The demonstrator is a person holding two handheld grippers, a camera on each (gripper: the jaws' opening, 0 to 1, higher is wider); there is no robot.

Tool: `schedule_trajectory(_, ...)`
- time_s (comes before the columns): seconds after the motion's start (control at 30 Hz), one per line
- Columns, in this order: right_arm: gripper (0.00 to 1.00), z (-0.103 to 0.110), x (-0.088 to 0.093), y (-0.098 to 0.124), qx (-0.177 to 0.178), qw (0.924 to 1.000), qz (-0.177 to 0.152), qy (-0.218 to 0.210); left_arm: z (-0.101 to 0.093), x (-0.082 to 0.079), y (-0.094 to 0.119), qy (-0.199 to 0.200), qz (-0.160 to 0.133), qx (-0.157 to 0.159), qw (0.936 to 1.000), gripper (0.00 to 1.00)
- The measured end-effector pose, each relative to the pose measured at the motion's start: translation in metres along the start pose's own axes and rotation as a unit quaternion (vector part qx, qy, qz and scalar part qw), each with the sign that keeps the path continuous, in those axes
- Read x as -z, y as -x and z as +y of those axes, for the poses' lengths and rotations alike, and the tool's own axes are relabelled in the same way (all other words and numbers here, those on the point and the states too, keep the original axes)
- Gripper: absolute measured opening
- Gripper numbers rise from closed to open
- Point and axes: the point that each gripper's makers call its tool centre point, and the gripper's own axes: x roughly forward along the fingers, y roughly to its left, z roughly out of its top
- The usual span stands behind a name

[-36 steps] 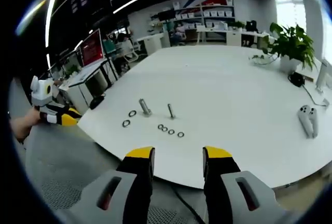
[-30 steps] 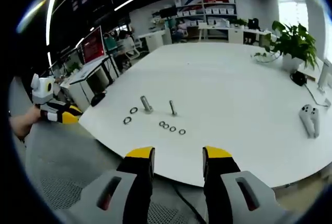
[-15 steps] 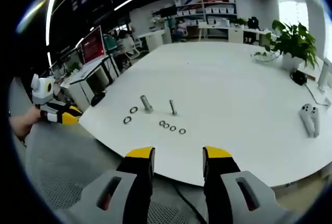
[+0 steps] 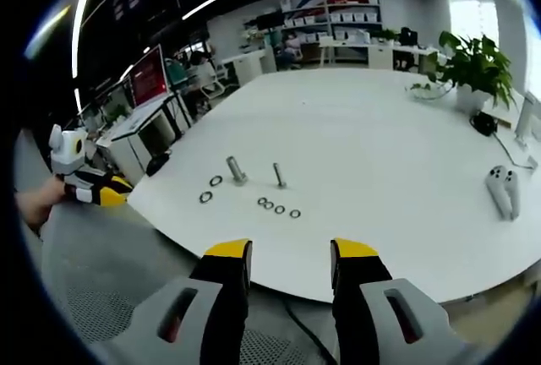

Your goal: Place the washer onto the threaded stud by aligning its center hole with the stud, sliding it down to the base, and recovering from edge contact or off-axis alignment until the washer reaches the visible bottom stop.

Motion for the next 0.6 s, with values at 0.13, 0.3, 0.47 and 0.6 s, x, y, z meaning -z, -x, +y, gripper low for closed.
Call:
schedule_trajectory(0.13,0.39,0.0006,0.0002,-0.0003,-0.001,1.0000,0.001,0.002,0.0003,-0.0002,-0.0004,-0.001,0.000,0.001,1.0000,0.25)
schedule_trajectory(0.3,0.39,-0.0002,0.0014,-0.0009,0.000,1.0000,0.005,0.000,0.0003,-0.0021,0.0011,0.001,-0.007,0.000,1.0000,0.25)
schedule_trajectory(0.47,0.39,-0.0006,0.0032,-0.0011,0.004,0.9999,0.015,0.005,0.0005,-0.0013,0.0005,0.001,-0.004,0.001,1.0000,0.24)
schedule_trajectory(0.6,0.39,0.0004,0.0041,-0.0012,0.001,0.9999,0.016,0.005,0.0007,-0.0025,0.0012,0.001,-0.008,-0.001,1.0000,0.24)
